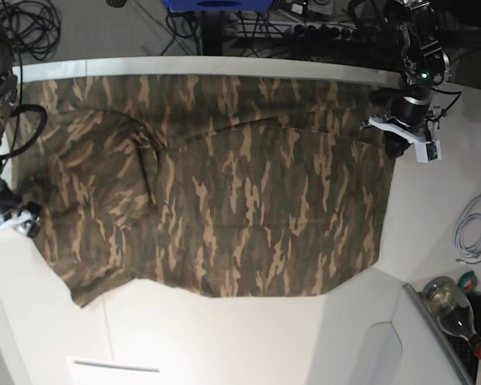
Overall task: Layout the t-shirt on the table in an organized manner, then fold the t-shirt properly
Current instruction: 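Release the shirt and move both grippers along its edges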
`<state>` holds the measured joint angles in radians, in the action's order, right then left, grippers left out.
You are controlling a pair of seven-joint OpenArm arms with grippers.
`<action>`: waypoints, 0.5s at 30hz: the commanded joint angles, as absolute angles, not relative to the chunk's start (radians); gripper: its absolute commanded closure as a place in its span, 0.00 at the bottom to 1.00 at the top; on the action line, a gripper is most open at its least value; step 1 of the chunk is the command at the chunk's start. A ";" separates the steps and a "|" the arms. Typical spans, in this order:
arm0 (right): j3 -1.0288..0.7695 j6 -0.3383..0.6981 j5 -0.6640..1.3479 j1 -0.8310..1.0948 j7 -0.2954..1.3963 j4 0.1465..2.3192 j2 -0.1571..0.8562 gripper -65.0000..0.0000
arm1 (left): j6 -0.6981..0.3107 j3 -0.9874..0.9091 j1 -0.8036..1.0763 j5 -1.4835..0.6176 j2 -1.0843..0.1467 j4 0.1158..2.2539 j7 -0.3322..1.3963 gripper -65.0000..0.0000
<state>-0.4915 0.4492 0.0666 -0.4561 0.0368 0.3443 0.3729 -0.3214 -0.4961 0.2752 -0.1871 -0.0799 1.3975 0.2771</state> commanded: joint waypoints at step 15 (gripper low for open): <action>-0.463 0.452 0.077 -0.369 0.027 0.522 0.349 1.00 | -0.323 -0.602 0.274 -0.189 -0.088 1.412 0.255 1.00</action>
<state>-0.4591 0.4473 0.0662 -0.3466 0.0486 0.5152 0.3359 -0.3199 -0.5991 0.2779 -0.1837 -0.0742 1.3964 0.2802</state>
